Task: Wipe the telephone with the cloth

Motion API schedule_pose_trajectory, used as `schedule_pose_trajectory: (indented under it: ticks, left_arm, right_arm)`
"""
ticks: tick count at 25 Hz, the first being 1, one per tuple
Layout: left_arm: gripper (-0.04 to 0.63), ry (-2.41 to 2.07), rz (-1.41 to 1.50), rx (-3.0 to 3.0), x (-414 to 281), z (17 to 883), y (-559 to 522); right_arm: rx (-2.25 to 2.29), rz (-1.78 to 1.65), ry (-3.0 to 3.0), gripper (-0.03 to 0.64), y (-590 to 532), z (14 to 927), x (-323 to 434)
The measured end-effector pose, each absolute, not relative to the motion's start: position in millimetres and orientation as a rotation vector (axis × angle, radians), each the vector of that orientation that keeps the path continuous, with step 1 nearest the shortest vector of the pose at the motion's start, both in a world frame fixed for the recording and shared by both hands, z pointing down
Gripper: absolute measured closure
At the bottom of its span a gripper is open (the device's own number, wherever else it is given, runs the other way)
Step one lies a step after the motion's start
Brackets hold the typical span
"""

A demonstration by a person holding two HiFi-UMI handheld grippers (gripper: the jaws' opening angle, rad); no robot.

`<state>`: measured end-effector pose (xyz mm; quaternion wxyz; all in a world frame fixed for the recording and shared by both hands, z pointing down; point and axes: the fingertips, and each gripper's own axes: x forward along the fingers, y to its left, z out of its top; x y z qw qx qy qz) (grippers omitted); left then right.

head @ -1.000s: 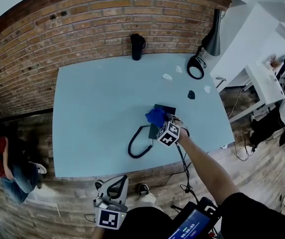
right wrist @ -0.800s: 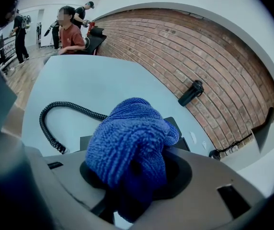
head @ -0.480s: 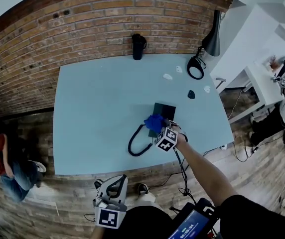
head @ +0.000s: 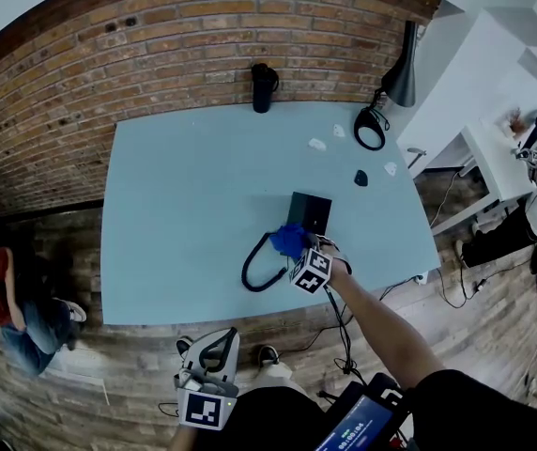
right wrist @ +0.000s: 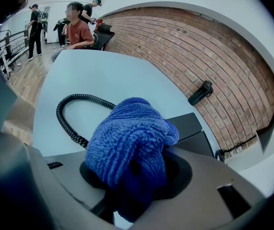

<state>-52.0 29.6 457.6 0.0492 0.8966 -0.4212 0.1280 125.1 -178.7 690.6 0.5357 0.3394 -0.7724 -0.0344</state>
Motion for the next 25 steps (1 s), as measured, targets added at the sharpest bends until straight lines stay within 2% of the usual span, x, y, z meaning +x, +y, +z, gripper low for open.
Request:
schedule_pose_trajectory:
  ticks: [25]
  left_arm:
    - [0.583, -1.286, 0.421, 2.734, -46.2, 460.0, 27.6]
  right_arm:
    - [0.778, -0.108, -1.859, 0.417, -146.5, 704.2, 113.2]
